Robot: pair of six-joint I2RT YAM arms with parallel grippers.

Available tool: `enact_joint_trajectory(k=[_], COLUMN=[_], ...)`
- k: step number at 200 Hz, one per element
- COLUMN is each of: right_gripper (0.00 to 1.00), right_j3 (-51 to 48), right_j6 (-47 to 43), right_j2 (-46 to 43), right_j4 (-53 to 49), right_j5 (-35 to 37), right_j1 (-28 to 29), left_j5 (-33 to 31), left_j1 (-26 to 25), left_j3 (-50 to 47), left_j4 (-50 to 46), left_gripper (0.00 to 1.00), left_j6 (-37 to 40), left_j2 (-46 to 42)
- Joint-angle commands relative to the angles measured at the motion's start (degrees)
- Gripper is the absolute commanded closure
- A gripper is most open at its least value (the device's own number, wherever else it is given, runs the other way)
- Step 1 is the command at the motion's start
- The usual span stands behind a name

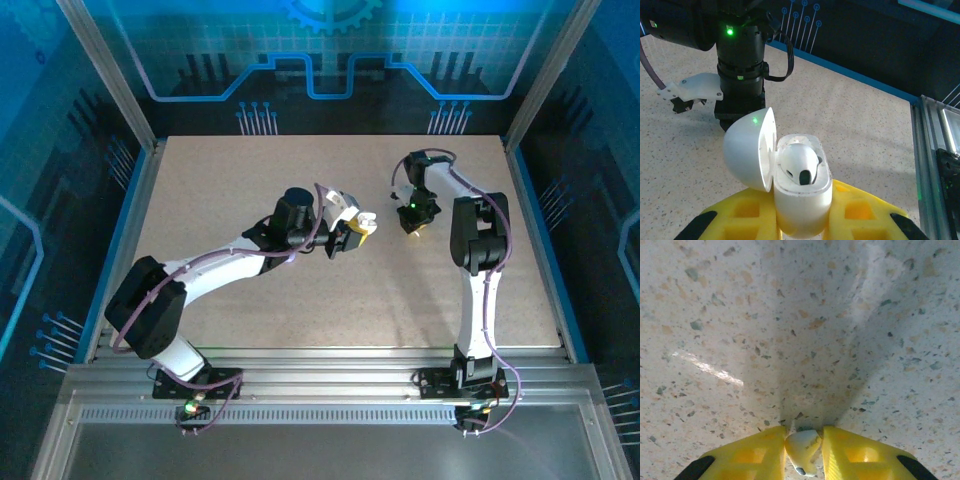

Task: Insert wireless bluetooth earbuds into charging case

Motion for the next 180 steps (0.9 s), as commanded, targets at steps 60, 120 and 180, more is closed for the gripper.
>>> enact_joint_trajectory(k=[60,120,180], right_gripper=[0.80,0.81,0.81], right_j3=[-0.4,-6.0,-12.0], right_j6=[-0.2,2.7,6.9], right_j2=[0.0,-6.6,-14.2], right_j4=[0.1,4.0,8.0], right_j5=[-2.4,-4.4,-9.4], right_j1=[-1.4,-1.6,-2.2], left_j5=[-0.2,0.3,0.7], left_j1=[-0.8,-1.3,-2.1], left_j3=[2.7,3.8,5.8], left_j4=[-0.3,0.1,1.2], left_gripper=[0.88,0.88,0.89], left_j6=[1.1,-0.5,-1.2], left_j2=[1.0,3.3,6.5])
